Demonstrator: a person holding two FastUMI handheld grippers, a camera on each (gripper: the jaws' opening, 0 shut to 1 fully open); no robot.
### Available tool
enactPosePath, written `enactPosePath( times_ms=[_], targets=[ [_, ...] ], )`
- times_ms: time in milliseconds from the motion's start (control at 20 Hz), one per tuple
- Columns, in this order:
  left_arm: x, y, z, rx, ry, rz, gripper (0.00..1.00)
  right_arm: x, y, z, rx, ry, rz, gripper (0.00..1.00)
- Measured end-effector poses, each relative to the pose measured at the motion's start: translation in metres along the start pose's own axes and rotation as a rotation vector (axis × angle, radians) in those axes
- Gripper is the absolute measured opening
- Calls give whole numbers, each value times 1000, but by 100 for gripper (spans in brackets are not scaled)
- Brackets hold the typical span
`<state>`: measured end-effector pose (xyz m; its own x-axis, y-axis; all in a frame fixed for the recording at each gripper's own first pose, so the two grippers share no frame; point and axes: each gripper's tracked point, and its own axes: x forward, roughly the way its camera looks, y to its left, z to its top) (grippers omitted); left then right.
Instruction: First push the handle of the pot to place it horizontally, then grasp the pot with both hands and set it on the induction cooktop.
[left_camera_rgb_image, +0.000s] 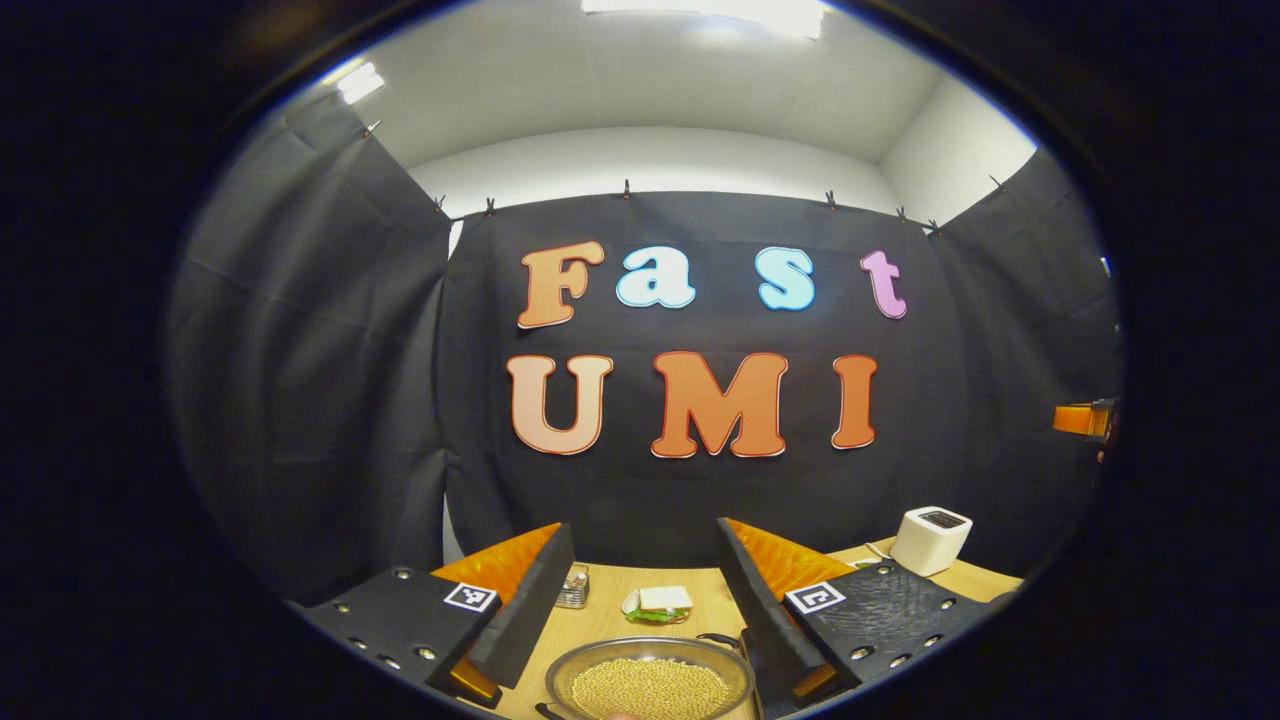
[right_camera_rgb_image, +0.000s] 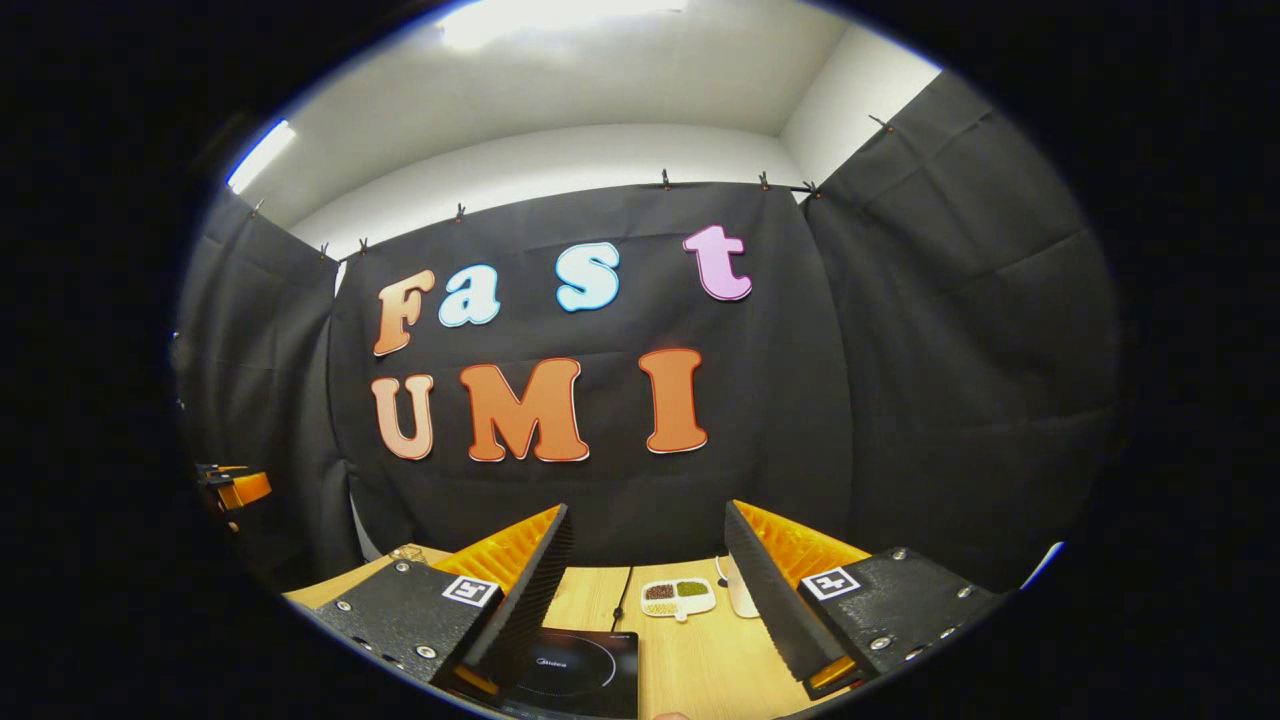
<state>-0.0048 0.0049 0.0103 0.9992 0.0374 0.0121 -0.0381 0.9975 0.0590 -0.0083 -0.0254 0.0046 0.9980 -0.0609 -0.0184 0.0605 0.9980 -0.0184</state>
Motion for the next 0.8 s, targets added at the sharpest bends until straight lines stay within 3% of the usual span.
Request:
enactPosePath(
  times_ms=[250, 800],
  targets=[
    [3, 8, 11, -40, -25, 8, 89, -4, -8, 3, -17, -2, -20, 95],
    [4, 10, 15, -18, -26, 6, 90, 0, -6, -1, -26, 12, -8, 94]
  ],
)
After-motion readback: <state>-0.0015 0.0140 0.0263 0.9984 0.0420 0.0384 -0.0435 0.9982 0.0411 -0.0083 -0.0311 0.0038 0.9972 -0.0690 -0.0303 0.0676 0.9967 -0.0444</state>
